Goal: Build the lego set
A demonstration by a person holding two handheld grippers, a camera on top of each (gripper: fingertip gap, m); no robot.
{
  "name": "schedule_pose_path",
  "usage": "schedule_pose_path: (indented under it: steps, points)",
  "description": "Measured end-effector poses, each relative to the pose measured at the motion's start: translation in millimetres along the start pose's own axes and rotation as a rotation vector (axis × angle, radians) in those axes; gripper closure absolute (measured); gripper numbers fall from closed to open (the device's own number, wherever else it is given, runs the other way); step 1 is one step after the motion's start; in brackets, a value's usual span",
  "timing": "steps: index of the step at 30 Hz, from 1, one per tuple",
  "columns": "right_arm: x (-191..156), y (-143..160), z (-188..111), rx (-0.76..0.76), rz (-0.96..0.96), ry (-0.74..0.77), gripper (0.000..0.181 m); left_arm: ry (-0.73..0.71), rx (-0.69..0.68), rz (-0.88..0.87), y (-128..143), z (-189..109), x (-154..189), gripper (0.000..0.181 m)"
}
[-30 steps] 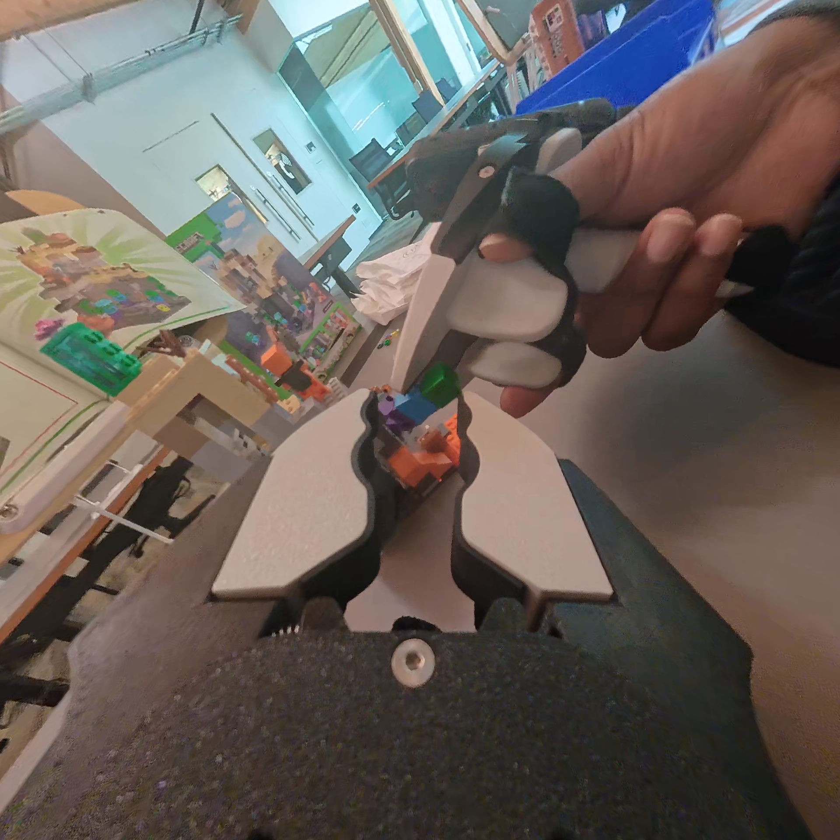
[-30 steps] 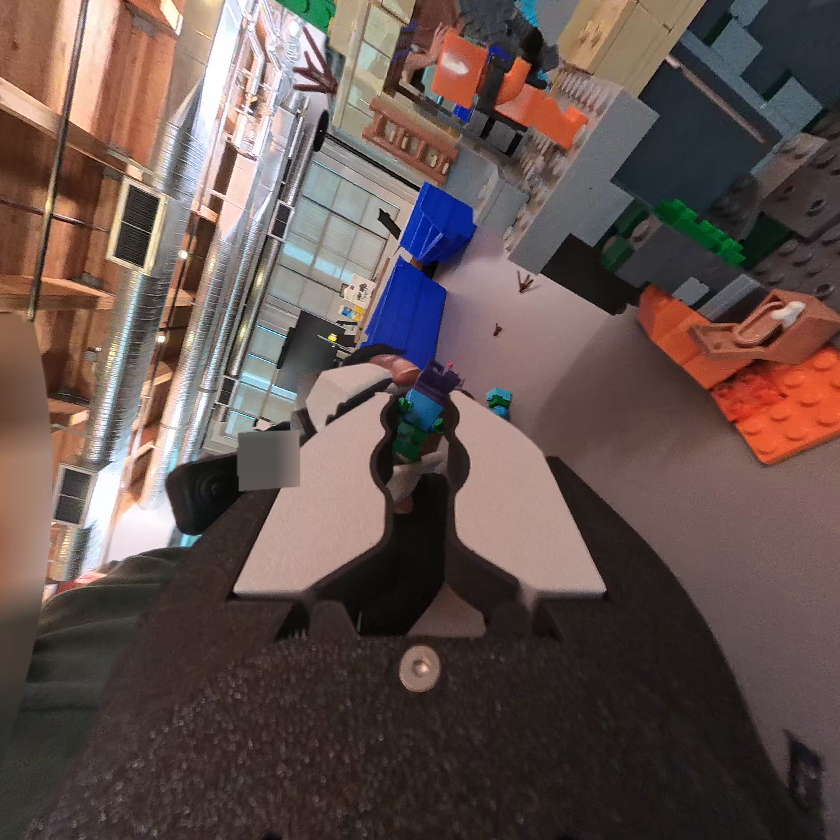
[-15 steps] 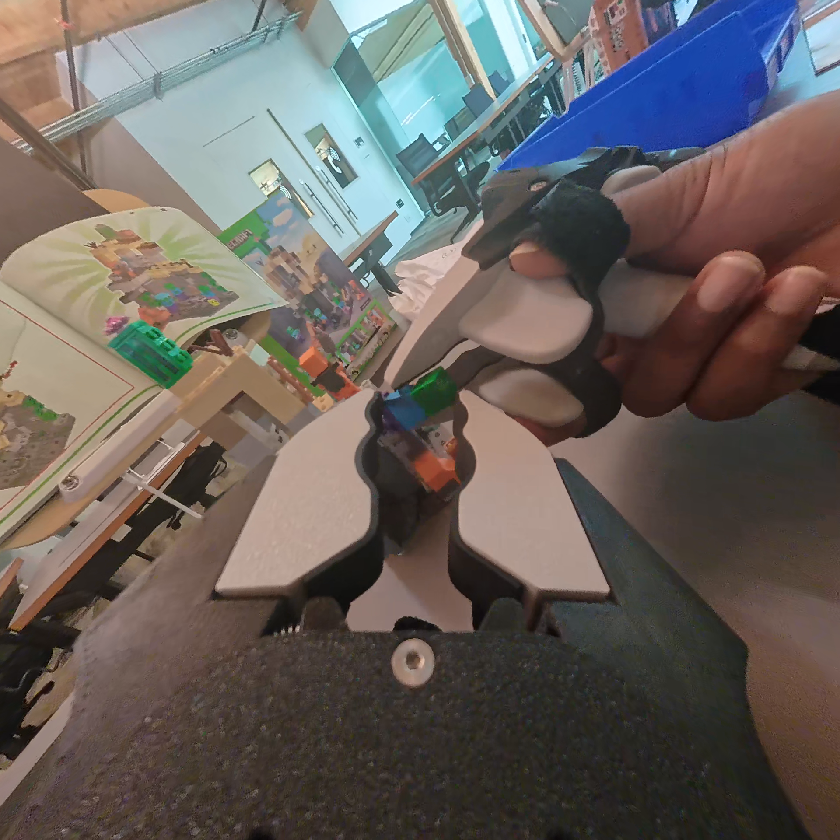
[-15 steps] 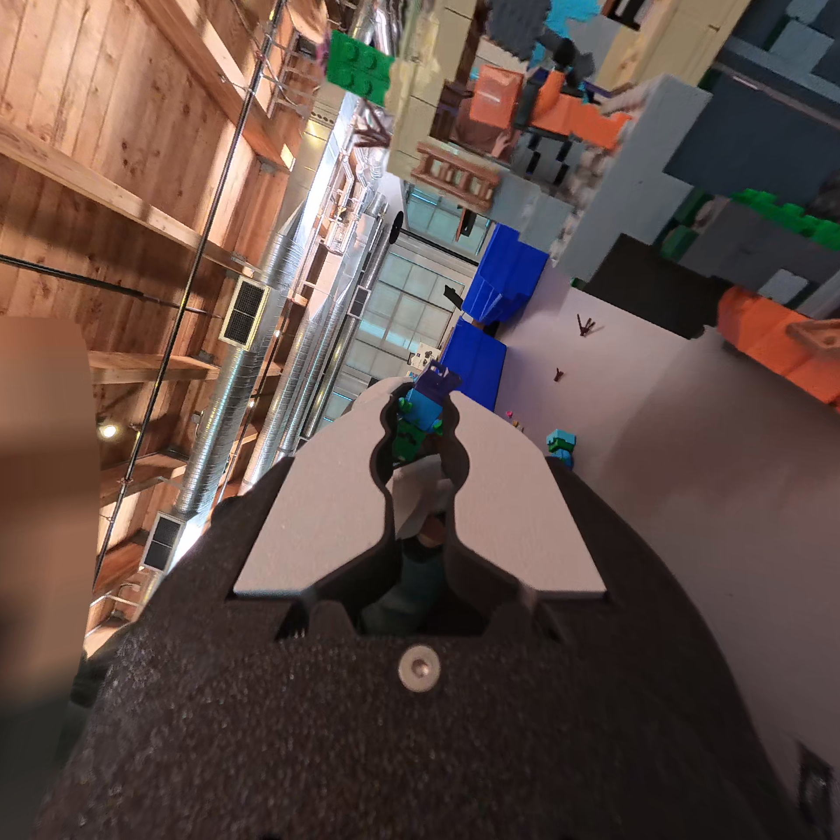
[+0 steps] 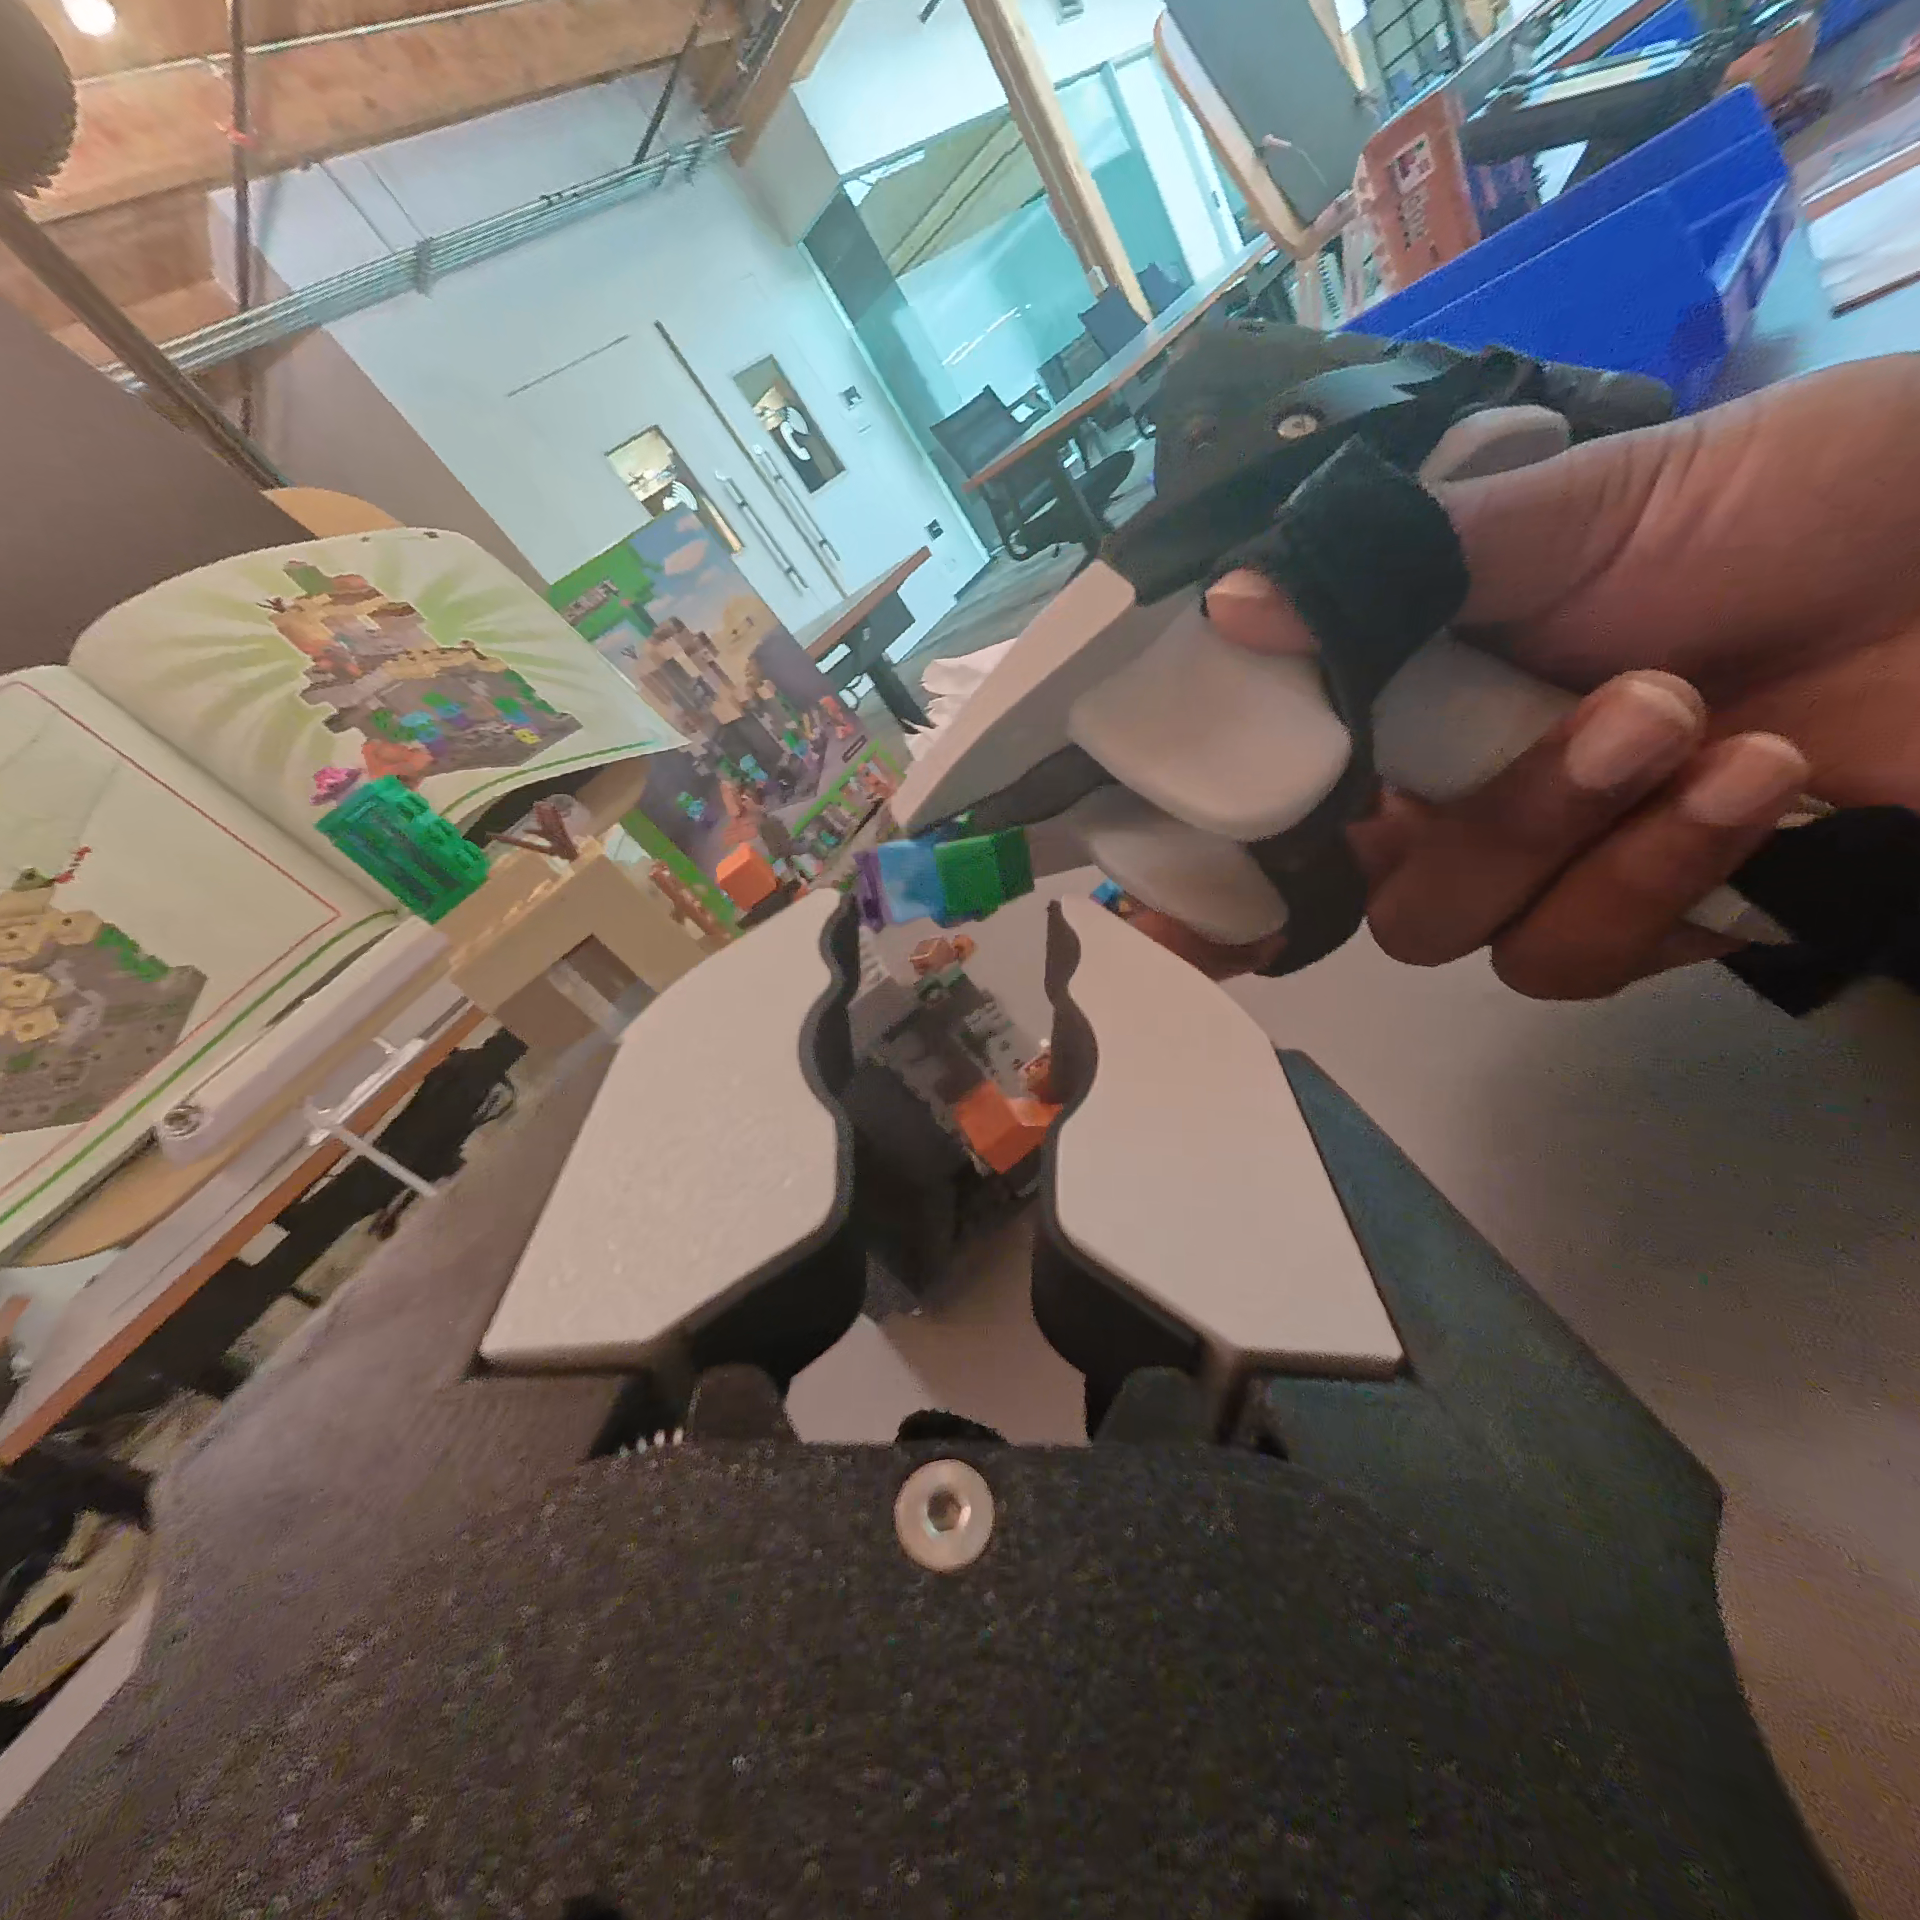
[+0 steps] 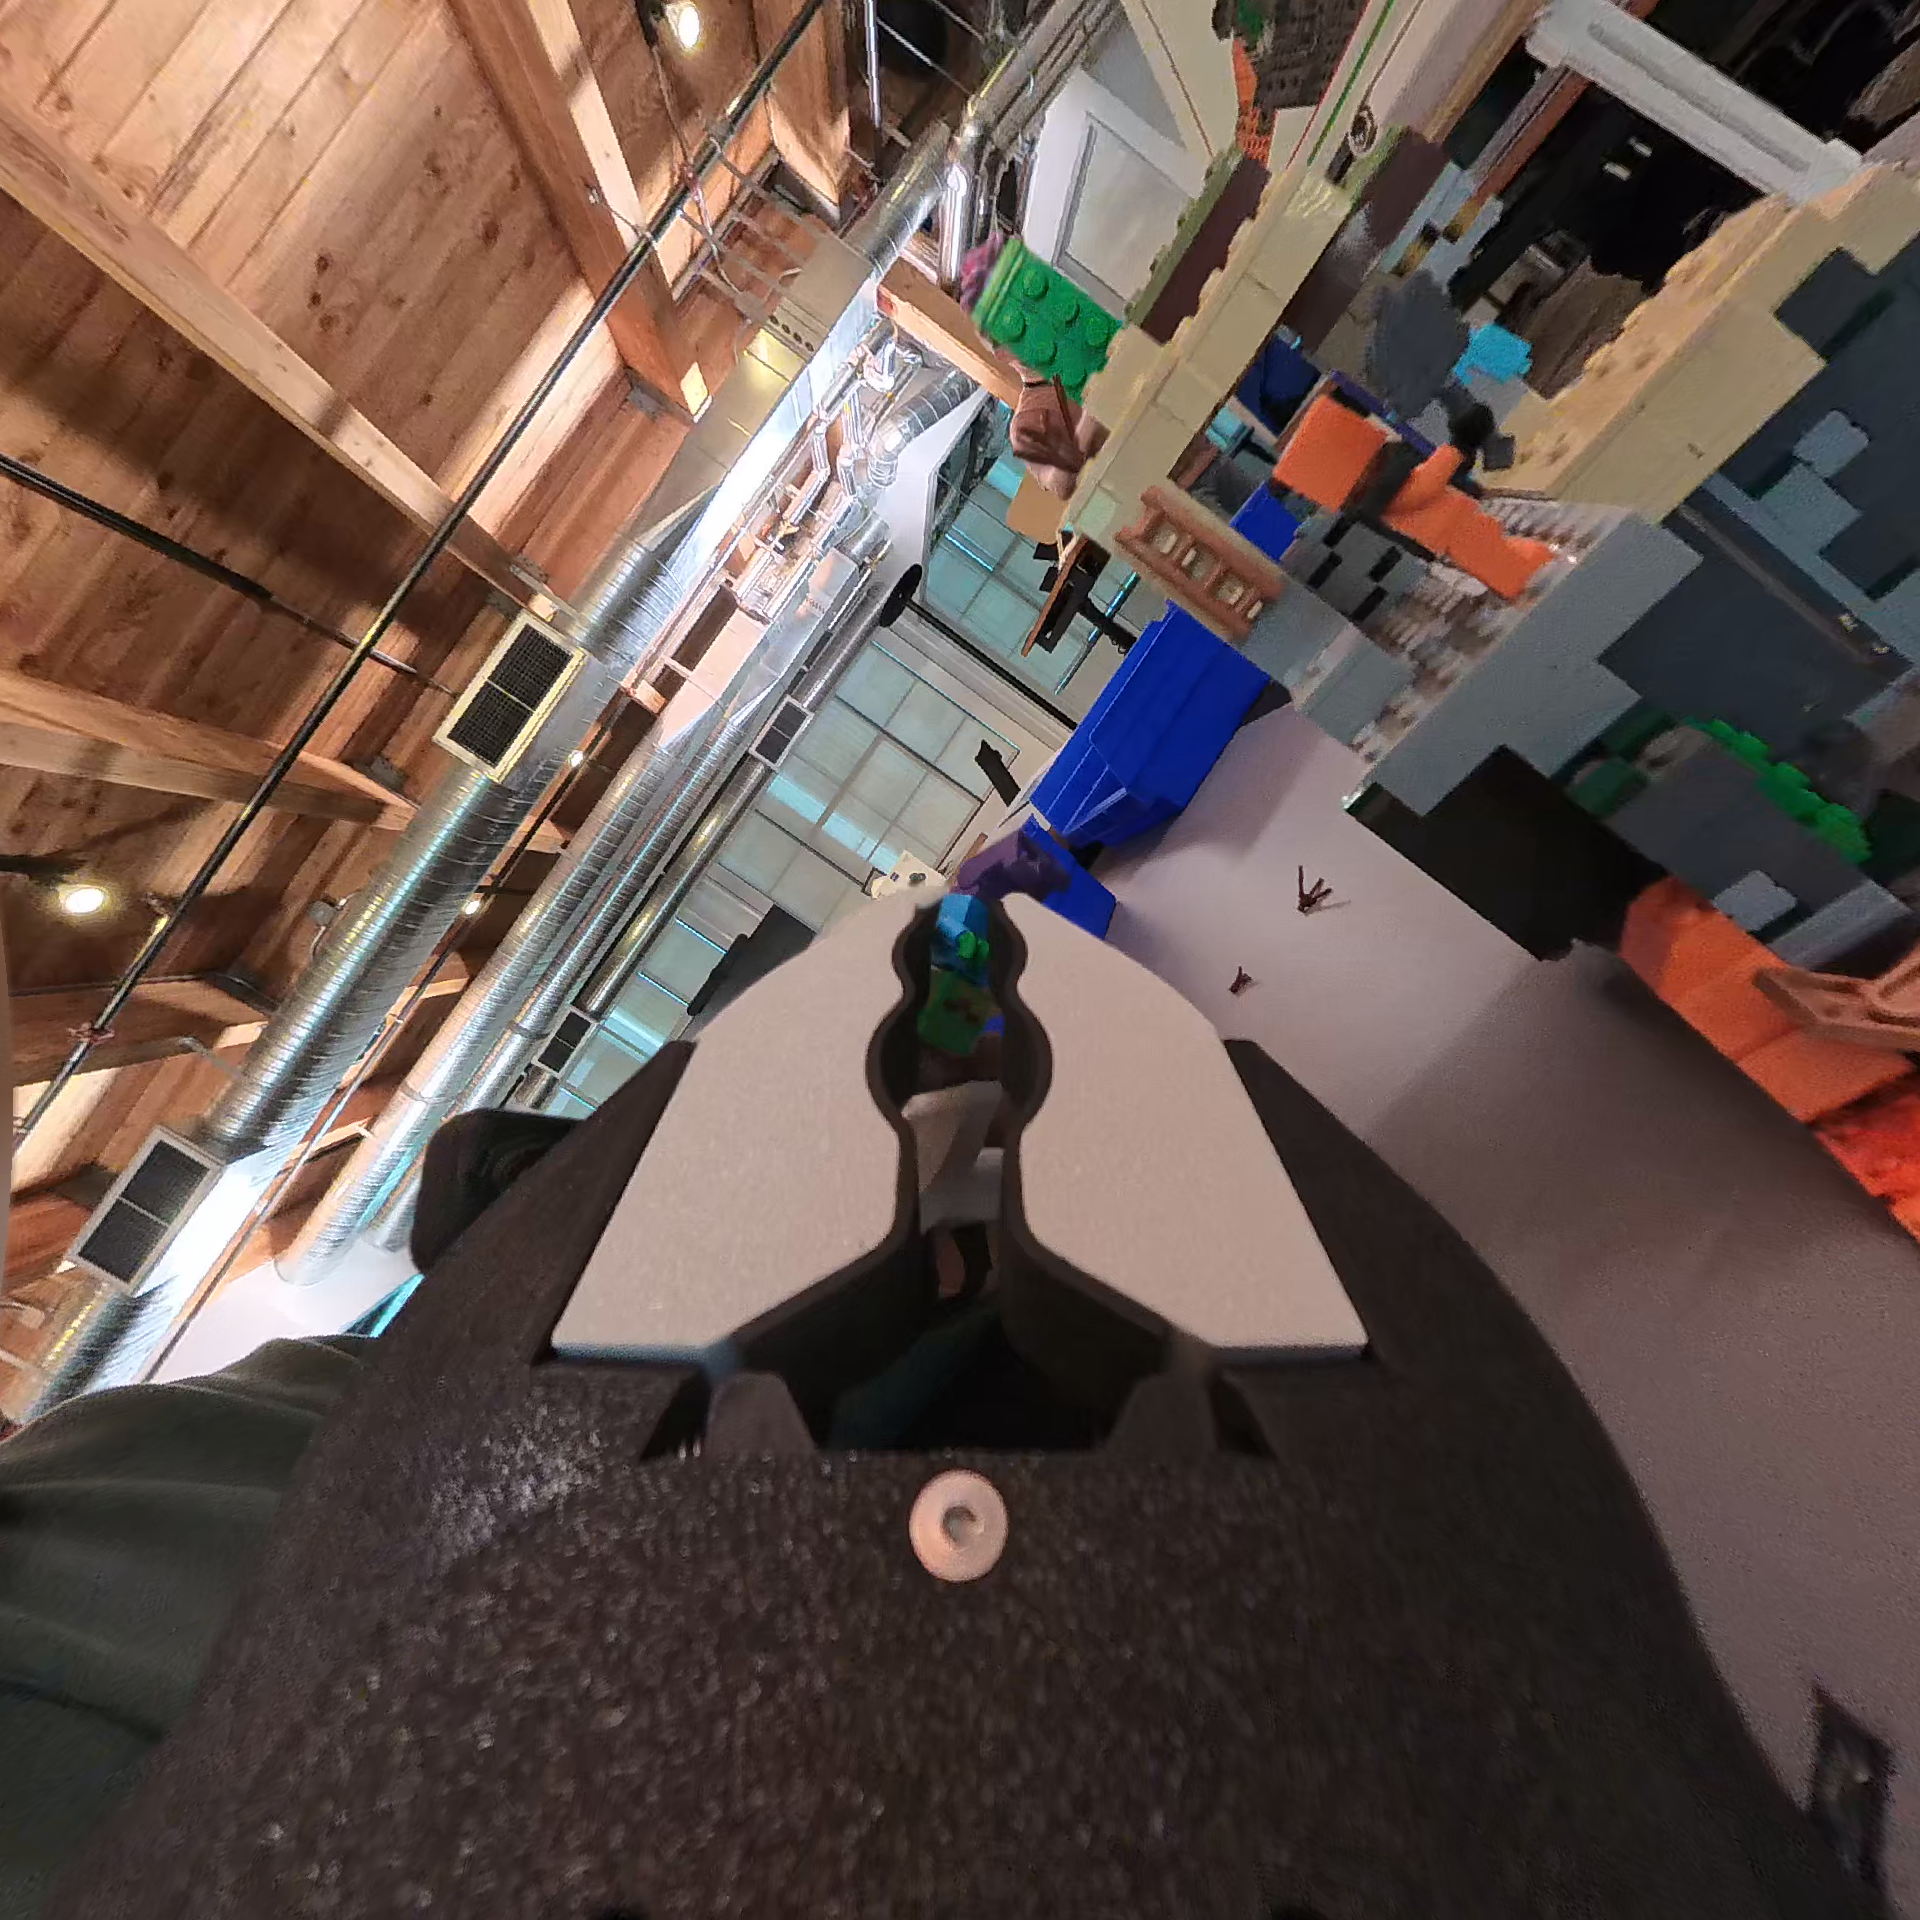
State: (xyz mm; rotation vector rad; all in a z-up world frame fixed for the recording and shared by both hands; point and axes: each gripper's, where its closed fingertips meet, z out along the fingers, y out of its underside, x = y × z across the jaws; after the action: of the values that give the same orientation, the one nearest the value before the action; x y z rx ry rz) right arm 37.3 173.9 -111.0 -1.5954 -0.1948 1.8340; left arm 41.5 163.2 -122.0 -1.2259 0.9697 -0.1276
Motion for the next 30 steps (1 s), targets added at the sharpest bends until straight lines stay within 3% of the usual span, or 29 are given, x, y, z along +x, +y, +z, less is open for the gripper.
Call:
schedule_pose_path:
  steps: [8, 12, 16, 19, 21, 26, 30]
  points:
    - [-2.9, 10.3, 5.9, -0.011, -0.033, 0.009, 0.171, -0.065, -0.026, 0.130, 0.2, -1.2, -1.6, 0.152]
    - [-11.5, 6.0, 3.3, -0.019, -0.088, -0.019, 0.171, -0.074, 0.014, 0.151, -7.2, -7.4, -3.9, 0.165]
    - [-19.4, 6.5, 1.5, -0.055, -0.151, -0.044, 0.175, -0.058, 0.042, 0.108, -13.6, -11.0, -7.7, 0.166]
    - [-22.3, 6.2, -1.5, -0.113, -0.216, -0.063, 0.166, -0.025, 0.067, 0.056, -17.3, -14.2, -10.6, 0.166]
    - [-25.4, 3.1, -8.2, -0.183, -0.344, -0.084, 0.163, 0.020, 0.086, -0.023, -18.9, -16.1, -12.7, 0.166]
    - [-18.0, 7.5, -27.2, -0.451, -0.972, -0.057, 0.151, 0.305, 0.171, -0.288, -30.6, -25.1, 1.5, 0.166]
    - [-20.4, 28.7, -27.0, -0.620, -1.229, -0.101, 0.146, 0.475, 0.209, -0.370, -38.8, -32.3, 18.7, 0.166]
